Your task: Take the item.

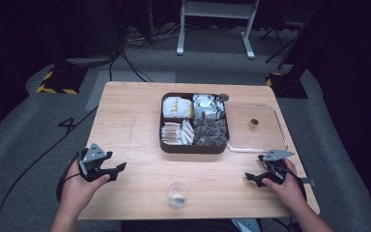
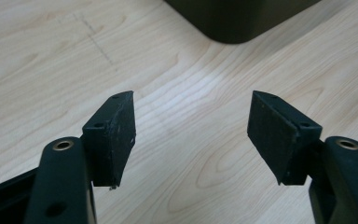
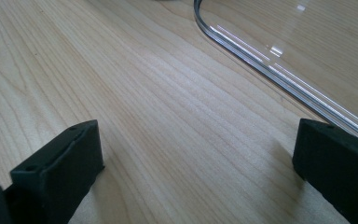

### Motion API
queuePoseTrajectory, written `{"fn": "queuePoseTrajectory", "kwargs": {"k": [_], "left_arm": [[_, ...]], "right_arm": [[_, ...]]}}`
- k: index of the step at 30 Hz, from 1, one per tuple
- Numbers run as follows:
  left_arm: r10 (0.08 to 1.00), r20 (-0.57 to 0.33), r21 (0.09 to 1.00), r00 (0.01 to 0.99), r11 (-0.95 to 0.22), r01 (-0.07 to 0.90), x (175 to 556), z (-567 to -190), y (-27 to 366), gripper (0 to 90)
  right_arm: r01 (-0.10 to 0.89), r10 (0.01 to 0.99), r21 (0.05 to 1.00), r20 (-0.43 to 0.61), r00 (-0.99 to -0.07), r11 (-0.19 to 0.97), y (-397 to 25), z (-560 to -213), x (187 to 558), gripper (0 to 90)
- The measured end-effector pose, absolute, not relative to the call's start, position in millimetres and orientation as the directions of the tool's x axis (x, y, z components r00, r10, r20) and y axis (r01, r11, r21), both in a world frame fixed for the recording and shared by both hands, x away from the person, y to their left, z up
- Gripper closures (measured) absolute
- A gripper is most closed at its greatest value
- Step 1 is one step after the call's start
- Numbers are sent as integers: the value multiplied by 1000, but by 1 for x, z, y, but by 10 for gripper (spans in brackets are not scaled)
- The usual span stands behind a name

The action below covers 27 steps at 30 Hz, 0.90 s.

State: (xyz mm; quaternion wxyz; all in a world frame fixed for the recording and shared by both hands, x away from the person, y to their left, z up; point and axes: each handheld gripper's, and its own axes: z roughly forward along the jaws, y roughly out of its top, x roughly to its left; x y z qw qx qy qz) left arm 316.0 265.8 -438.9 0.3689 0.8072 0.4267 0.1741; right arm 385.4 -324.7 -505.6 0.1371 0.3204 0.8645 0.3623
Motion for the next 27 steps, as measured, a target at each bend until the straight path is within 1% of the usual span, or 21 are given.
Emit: {"fn": "queuePoseTrajectory", "kwargs": {"k": [6,12,13,16,17,20,23,24,26,27], "left_arm": [[831,-28,704,555,-378,601,308,-454,278,318],[830,-38,676,557,-389,626,304,-469,279,310],[827,-34,668,561,-399,628,304,-472,279,306],[810,30,638,585,-467,613,305,-478,276,296],[803,41,630,594,-483,609,305,-480,275,283],[800,22,618,599,-482,621,307,-486,273,253],[785,41,612,618,-509,606,310,-493,273,233],[783,17,623,622,-495,606,311,-495,273,204],[783,-21,633,621,-470,615,313,-498,274,189],[780,-14,648,625,-470,600,314,-501,274,146]], "right_arm": [[455,653,714,-5,-757,532,-325,-506,385,15],[454,653,714,-5,-757,532,-325,-506,385,15],[454,653,714,-5,-757,532,-325,-506,385,15],[454,653,714,-5,-757,532,-325,-506,385,15],[455,653,714,-5,-757,532,-325,-506,385,15],[454,653,714,-4,-757,532,-325,-506,385,15],[455,653,714,-5,-757,532,-325,-506,385,15],[454,653,714,-5,-757,533,-325,-506,385,15],[454,653,714,-5,-757,532,-325,-506,385,15],[454,653,714,-5,-758,532,-325,-506,385,15]]}}
